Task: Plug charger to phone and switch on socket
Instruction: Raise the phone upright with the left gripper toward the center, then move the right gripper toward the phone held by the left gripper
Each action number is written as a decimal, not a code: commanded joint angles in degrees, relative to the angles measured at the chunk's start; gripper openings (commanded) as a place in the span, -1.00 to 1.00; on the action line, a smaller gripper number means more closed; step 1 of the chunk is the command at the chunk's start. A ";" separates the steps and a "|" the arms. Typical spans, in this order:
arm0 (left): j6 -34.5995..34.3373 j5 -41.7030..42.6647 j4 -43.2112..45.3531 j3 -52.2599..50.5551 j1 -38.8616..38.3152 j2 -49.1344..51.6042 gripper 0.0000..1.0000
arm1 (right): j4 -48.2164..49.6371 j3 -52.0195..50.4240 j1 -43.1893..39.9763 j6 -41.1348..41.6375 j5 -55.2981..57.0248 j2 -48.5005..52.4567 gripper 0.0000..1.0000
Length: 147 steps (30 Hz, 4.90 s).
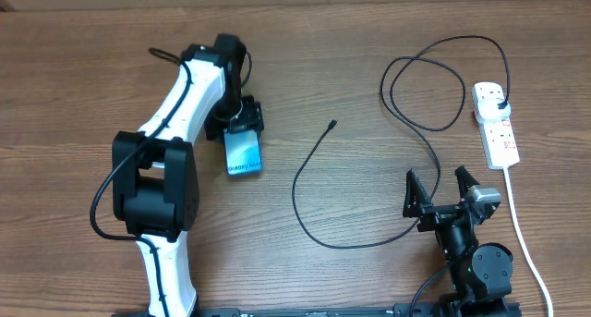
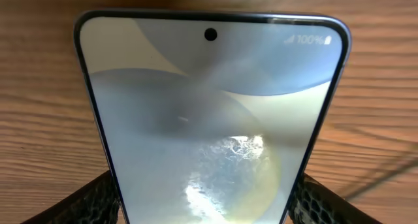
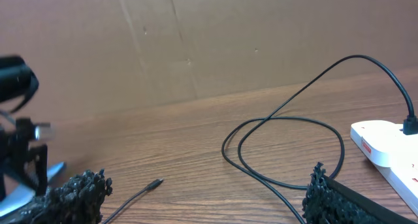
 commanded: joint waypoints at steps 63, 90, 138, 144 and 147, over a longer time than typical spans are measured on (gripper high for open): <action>-28.96 62.20 0.17 5.03 -0.37 -0.24 0.21 | 0.48 -0.48 0.28 -0.02 -6.58 -0.50 0.99; -28.92 62.25 1.99 5.03 -0.35 -0.24 0.21 | -34.58 34.16 0.26 14.21 -20.15 18.40 1.00; -34.69 73.59 4.52 5.03 -0.33 -0.22 0.20 | -64.81 71.76 0.26 7.43 -22.71 68.61 1.00; -35.10 74.14 4.52 5.03 -0.33 -0.22 0.21 | -62.75 71.76 0.28 9.29 -23.02 70.73 1.00; -35.74 71.14 4.52 5.03 -0.35 -0.22 0.21 | -56.13 71.76 0.33 9.79 -29.31 71.80 0.82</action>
